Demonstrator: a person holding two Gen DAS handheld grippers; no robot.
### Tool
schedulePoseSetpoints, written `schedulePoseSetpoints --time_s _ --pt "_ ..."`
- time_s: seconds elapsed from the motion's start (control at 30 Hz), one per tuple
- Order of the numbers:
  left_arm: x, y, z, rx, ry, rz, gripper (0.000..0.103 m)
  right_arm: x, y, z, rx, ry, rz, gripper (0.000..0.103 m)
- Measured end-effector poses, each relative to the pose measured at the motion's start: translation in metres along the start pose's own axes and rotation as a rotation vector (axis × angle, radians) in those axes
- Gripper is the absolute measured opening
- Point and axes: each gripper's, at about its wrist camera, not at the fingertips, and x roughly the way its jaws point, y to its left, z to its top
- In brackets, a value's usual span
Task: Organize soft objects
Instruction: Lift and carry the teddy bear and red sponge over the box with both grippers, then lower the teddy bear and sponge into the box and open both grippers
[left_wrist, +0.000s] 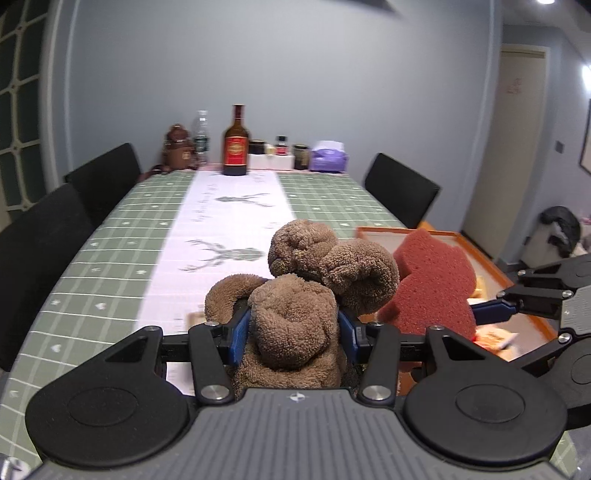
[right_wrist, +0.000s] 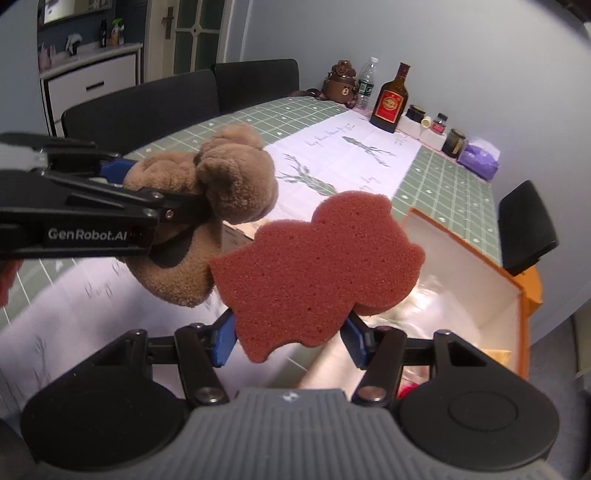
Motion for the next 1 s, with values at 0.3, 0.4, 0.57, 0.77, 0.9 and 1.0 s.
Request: schedulePoseSetpoints --time_s 0.3,0.4,0.57,0.77,0.9,1.0 --pt "0.022 -0.058 0.015 0.027 0.021 -0.166 0.056 -0.02 -0.051 -0.015 -0.081 0.057 -0.127 0.059" --pt "0.041 -0.077 0.023 0.047 0.054 -0.208 0.056 -0.018 -0.074 -0.018 -0.101 0.076 -0.169 0.059" --pt "0.069 -0.105 0.033 0.088 0.088 -0.25 0.056 -0.009 -0.11 -0.023 -0.105 0.116 -0.201 0.059" --pt "0.103 -0.118 0.045 0.124 0.14 -0.299 0.056 0.005 -0.139 -0.026 -0.14 0.141 -0.224 0.059" --pt "0.121 -0.126 0.048 0.166 0.174 -0.305 0.056 0.021 -0.151 -0.027 -0.17 0.178 -0.217 0.059" --pt "0.133 -0.132 0.047 0.206 0.193 -0.284 0.056 0.034 -0.156 -0.027 -0.187 0.207 -0.212 0.059"
